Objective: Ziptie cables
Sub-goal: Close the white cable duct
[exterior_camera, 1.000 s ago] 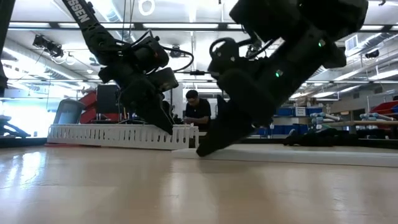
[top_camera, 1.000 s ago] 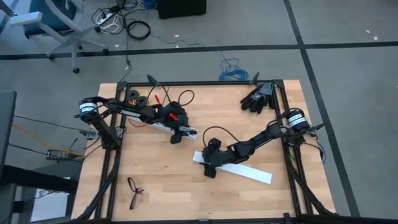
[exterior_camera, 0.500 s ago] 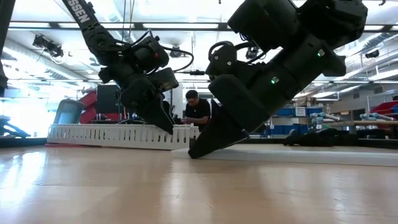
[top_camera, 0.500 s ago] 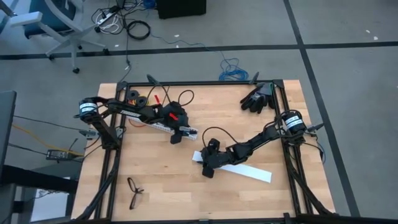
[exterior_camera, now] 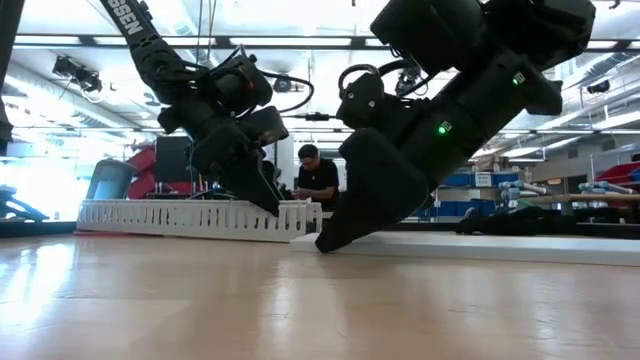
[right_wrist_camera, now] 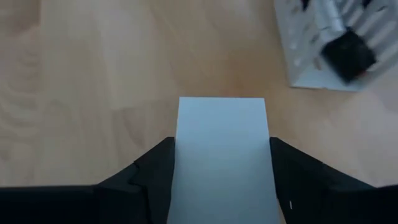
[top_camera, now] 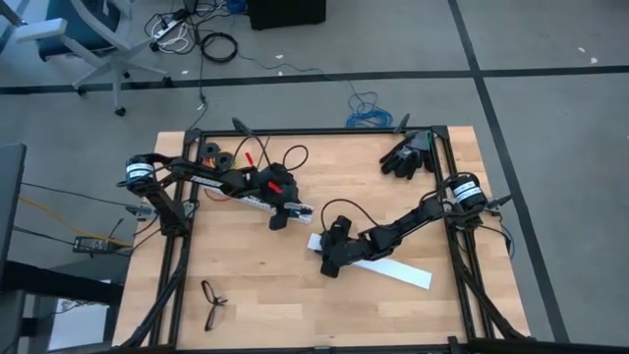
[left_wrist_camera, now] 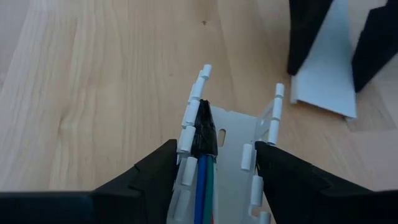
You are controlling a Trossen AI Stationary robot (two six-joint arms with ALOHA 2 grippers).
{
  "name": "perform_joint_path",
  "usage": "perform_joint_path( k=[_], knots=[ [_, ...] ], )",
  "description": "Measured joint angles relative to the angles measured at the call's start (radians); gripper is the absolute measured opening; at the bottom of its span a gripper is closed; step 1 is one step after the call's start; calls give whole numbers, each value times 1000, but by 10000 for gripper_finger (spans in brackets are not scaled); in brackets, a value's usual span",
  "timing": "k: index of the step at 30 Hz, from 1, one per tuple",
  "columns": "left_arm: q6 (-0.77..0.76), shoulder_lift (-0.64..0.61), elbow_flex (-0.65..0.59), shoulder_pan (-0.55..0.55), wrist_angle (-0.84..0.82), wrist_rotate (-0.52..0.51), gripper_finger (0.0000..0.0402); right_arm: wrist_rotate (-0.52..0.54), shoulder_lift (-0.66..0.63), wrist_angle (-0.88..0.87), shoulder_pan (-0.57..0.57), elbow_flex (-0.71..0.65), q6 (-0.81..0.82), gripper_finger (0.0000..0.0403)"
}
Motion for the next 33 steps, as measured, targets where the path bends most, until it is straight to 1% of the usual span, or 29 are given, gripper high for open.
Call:
perform_joint_path(
  k=[6, 13, 18, 25, 29, 33],
  knots=[
    [0, 0, 0, -21, 1, 0, 219, 102, -49, -26, 0, -1, -18, 226],
    [0, 0, 0, -50, 2, -15, 219, 152, -66, -3, -17, 0, -42, 219],
    [-1, 0, 0, -66, 4, -34, 219, 165, -66, 18, -54, 0, -23, 227],
    [-2, 0, 0, -72, 4, -37, 219, 112, -67, 33, -94, 2, -39, 227],
    [-1, 0, 0, -72, 3, -37, 219, 53, -70, -1, -113, 4, -26, 227],
    [0, 0, 0, -72, 2, -28, 219, 25, -71, -43, -125, 4, -5, 231]
  ],
)
